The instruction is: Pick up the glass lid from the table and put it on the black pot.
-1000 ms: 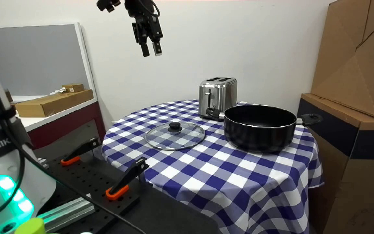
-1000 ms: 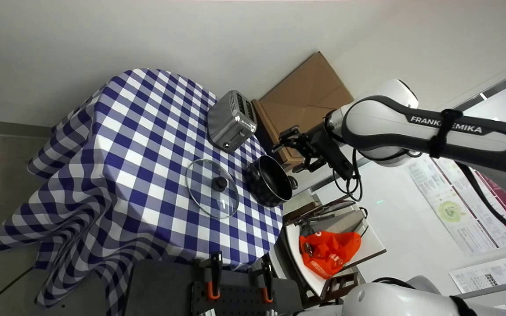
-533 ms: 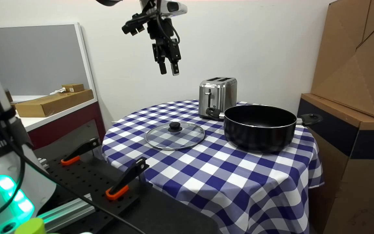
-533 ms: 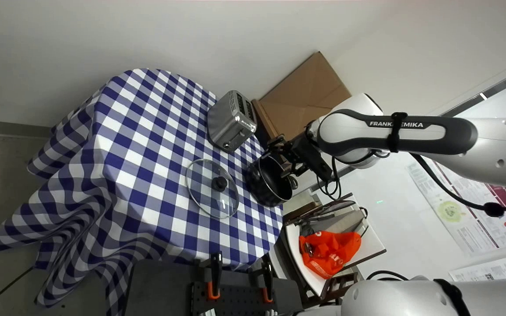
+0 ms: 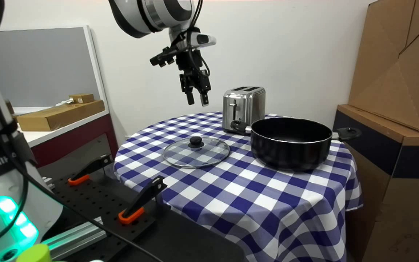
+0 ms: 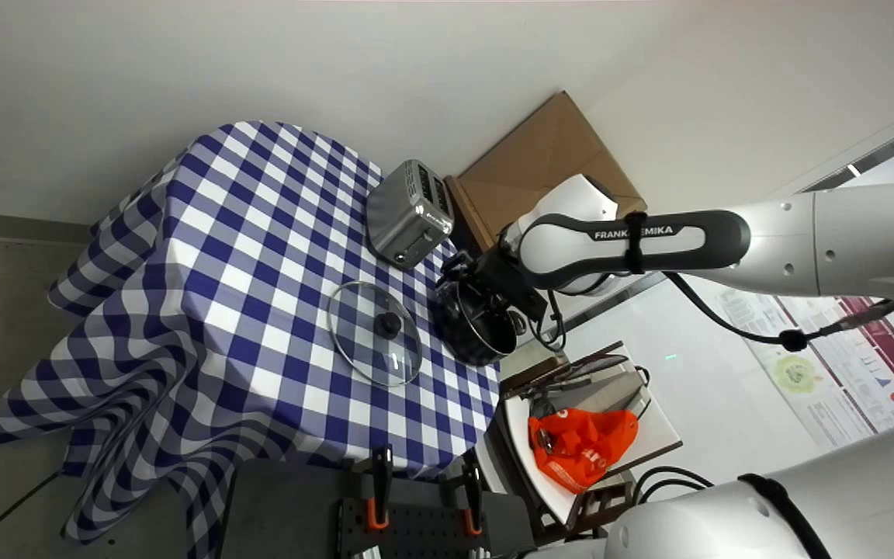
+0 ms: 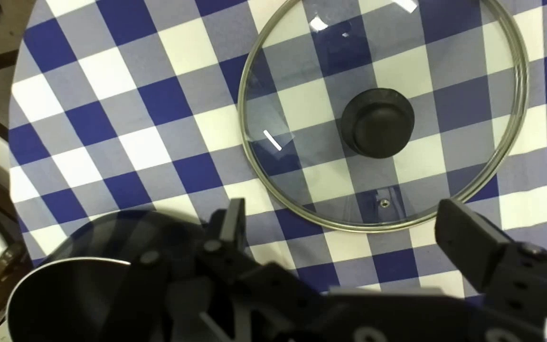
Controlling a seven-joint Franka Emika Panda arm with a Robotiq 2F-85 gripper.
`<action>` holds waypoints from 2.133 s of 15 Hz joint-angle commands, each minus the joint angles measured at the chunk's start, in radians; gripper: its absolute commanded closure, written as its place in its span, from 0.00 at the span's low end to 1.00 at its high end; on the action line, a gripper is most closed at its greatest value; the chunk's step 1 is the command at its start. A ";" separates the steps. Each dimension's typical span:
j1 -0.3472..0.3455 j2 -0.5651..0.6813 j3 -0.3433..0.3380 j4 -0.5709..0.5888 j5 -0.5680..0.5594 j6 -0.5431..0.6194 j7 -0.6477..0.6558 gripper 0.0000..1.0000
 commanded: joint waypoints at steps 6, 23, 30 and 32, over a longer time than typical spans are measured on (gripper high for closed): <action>0.149 0.208 -0.104 0.103 0.039 0.032 -0.002 0.00; 0.241 0.465 -0.152 0.275 0.188 0.025 -0.083 0.09; 0.251 0.470 -0.164 0.290 0.196 0.021 -0.115 0.65; 0.253 0.464 -0.166 0.288 0.200 0.023 -0.136 0.67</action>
